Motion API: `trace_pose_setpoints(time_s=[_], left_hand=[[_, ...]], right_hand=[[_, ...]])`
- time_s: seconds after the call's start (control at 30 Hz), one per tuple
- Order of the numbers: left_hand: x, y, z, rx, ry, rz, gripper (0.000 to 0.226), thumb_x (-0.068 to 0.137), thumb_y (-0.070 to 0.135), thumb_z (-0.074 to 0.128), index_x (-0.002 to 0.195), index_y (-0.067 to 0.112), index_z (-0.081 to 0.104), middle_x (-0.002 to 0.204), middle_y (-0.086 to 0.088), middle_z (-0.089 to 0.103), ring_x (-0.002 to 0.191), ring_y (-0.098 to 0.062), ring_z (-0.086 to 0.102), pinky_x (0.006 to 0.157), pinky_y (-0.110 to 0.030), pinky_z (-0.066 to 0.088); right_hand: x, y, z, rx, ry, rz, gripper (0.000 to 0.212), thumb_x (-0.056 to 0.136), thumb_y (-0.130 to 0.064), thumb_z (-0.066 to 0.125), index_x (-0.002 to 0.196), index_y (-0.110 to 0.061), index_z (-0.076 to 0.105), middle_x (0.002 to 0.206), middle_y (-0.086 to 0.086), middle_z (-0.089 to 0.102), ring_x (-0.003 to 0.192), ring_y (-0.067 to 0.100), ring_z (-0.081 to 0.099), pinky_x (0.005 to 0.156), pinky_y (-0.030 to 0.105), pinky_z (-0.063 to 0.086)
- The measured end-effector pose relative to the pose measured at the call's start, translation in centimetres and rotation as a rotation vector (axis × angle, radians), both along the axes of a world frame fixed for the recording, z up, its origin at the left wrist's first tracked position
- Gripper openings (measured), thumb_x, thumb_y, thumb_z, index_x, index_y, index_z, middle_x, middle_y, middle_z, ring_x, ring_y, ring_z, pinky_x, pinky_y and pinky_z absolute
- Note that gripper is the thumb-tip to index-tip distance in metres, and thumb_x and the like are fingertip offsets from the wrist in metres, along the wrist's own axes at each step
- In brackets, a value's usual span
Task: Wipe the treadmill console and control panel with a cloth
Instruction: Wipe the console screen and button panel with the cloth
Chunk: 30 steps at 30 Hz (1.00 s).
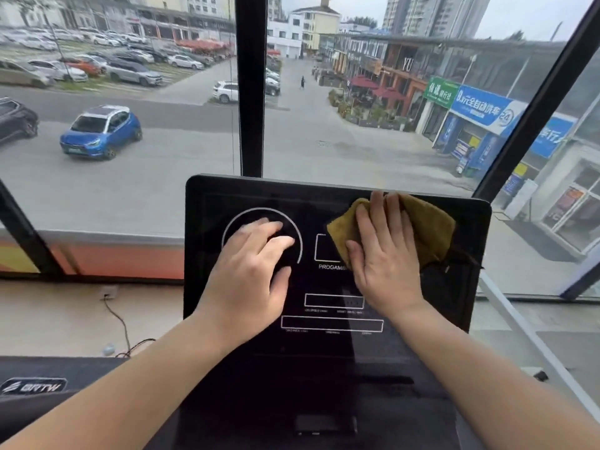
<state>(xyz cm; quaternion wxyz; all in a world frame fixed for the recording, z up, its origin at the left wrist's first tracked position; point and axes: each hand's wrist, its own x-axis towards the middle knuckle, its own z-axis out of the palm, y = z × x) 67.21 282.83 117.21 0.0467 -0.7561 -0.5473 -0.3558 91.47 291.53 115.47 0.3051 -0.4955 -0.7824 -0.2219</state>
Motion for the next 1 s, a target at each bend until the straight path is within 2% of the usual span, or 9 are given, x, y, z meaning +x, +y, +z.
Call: trace_pose_setpoints(time_s=[0.13, 0.27, 0.43, 0.53, 0.6, 0.73, 0.83, 0.9, 1.0], left_hand=[[-5.2, -1.3, -0.9, 0.068, 0.044, 0.056, 0.042, 0.086, 0.010, 0.074, 0.127, 0.009, 0.067, 0.142, -0.005, 0.056, 0.138, -0.024, 0.047, 0.118, -0.035, 0.036], [-9.7, -3.2, -1.4, 0.037, -0.013, 0.145, 0.044, 0.083, 0.007, 0.076, 0.127, 0.011, 0.066, 0.138, -0.004, 0.058, 0.129, -0.025, 0.051, 0.111, -0.035, 0.040], [-13.4, -5.7, -2.7, -0.050, -0.118, 0.210, 0.044, 0.085, 0.007, 0.074, 0.127, 0.014, 0.064, 0.140, -0.005, 0.058, 0.128, -0.026, 0.053, 0.108, -0.035, 0.039], [-13.9, -6.6, -3.5, -0.075, -0.151, 0.211, 0.043, 0.083, 0.003, 0.075, 0.124, 0.013, 0.066, 0.136, -0.007, 0.061, 0.124, -0.027, 0.056, 0.105, -0.040, 0.045], [-13.1, -6.7, -4.0, -0.089, -0.161, 0.173, 0.043, 0.082, 0.002, 0.074, 0.123, 0.014, 0.067, 0.134, -0.005, 0.061, 0.121, -0.026, 0.058, 0.098, -0.044, 0.051], [-9.2, -5.4, -4.0, -0.066, -0.153, 0.017, 0.038, 0.084, 0.003, 0.073, 0.120, 0.013, 0.068, 0.134, -0.001, 0.061, 0.119, -0.022, 0.061, 0.095, -0.037, 0.054], [-5.5, -4.3, -3.1, -0.047, -0.142, -0.094, 0.036, 0.086, 0.004, 0.072, 0.120, 0.014, 0.069, 0.135, 0.003, 0.060, 0.124, -0.015, 0.058, 0.100, -0.020, 0.045], [-3.6, -3.8, -2.8, -0.043, -0.129, -0.151, 0.035, 0.087, 0.005, 0.072, 0.120, 0.015, 0.070, 0.135, 0.004, 0.060, 0.124, -0.012, 0.058, 0.100, -0.019, 0.046], [-1.6, -3.0, -2.8, -0.041, -0.100, -0.223, 0.035, 0.087, 0.006, 0.072, 0.121, 0.015, 0.070, 0.137, 0.003, 0.060, 0.125, -0.013, 0.058, 0.100, -0.023, 0.049]], right_hand=[[-4.1, 0.2, 0.7, -0.046, 0.049, -0.082, 0.059, 0.108, -0.043, 0.034, 0.163, -0.025, 0.025, 0.173, 0.009, 0.001, 0.159, 0.036, -0.001, 0.126, 0.052, 0.008], [-12.2, -1.6, -0.1, -0.075, 0.272, -0.295, 0.062, 0.107, -0.040, 0.036, 0.164, -0.020, 0.023, 0.170, 0.025, 0.008, 0.157, 0.047, 0.005, 0.125, 0.061, 0.010], [-20.6, -6.6, -6.3, -0.150, -0.127, 0.148, 0.064, 0.106, -0.041, 0.043, 0.164, -0.022, 0.023, 0.173, 0.014, 0.003, 0.159, 0.037, -0.002, 0.127, 0.056, 0.005], [-19.1, -7.0, -7.3, -0.276, -0.211, 0.397, 0.065, 0.106, -0.040, 0.047, 0.164, -0.026, 0.021, 0.174, 0.002, -0.006, 0.160, 0.022, -0.011, 0.126, 0.050, 0.023], [-15.9, -6.1, -5.5, -0.298, -0.247, 0.419, 0.066, 0.105, -0.047, 0.047, 0.163, -0.036, 0.018, 0.174, -0.005, -0.009, 0.160, 0.016, -0.011, 0.118, 0.043, 0.039], [-8.4, -3.1, -0.7, -0.140, -0.123, 0.109, 0.067, 0.101, -0.058, 0.050, 0.161, -0.038, 0.028, 0.174, 0.001, 0.000, 0.161, 0.027, -0.001, 0.119, 0.042, 0.031], [-2.3, -2.4, 0.4, -0.122, 0.049, -0.256, 0.068, 0.101, -0.061, 0.039, 0.162, -0.036, 0.023, 0.174, 0.010, -0.001, 0.159, 0.038, 0.001, 0.122, 0.057, 0.022], [0.7, -2.8, -0.4, -0.136, 0.175, -0.430, 0.067, 0.102, -0.057, 0.034, 0.162, -0.030, 0.024, 0.169, 0.019, 0.007, 0.154, 0.046, 0.011, 0.122, 0.062, 0.023], [2.7, -4.0, -2.5, -0.083, 0.089, -0.446, 0.065, 0.102, -0.052, 0.041, 0.158, -0.018, 0.035, 0.153, 0.018, 0.024, 0.138, 0.050, 0.031, 0.118, 0.060, 0.027]])
